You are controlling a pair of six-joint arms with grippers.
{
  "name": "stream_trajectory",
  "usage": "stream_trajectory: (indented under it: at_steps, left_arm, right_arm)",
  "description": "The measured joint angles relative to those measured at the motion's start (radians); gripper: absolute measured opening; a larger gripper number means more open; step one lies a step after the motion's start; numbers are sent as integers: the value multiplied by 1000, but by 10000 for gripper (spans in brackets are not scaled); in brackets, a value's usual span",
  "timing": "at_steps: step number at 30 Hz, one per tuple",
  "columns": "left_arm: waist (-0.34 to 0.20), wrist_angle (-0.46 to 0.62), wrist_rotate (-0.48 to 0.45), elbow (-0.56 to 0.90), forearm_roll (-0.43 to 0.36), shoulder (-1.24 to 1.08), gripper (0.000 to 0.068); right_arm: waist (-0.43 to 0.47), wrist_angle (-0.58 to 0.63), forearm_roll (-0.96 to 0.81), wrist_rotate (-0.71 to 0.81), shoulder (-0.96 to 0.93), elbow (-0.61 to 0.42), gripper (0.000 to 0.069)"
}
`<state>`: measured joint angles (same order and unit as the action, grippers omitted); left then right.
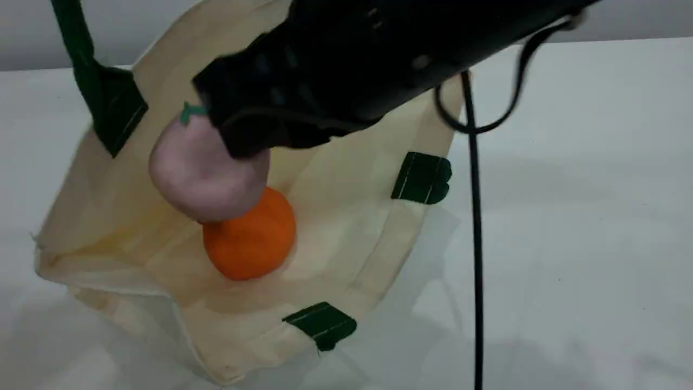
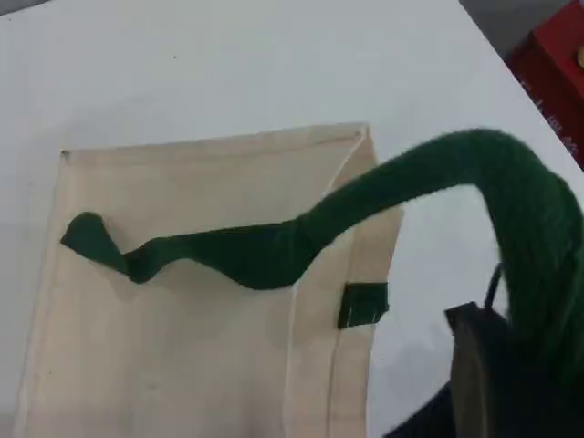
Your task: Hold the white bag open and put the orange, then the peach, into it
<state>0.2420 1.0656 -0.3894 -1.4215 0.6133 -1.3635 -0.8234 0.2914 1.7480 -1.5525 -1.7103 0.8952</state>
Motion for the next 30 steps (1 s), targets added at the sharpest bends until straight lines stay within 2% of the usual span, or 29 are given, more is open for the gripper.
stream_trajectory:
  at_steps: [12,20,24,30]
  left_arm:
    - [0,16,-2,0,15,0,64]
    - [0,29,-2,0,17,0,64]
    - [0,29,-2,0,17,0,64]
    - [0,29,-2,0,17,0,64]
  right_arm:
    - [-7,-51,-2,6,-204,172,33]
    - [-7,-47,-4,0,-250,200,45]
    - [-7,-47,-4,0,-250,200,132]
    - [-7,-46,-4,-19,-238,200,409]
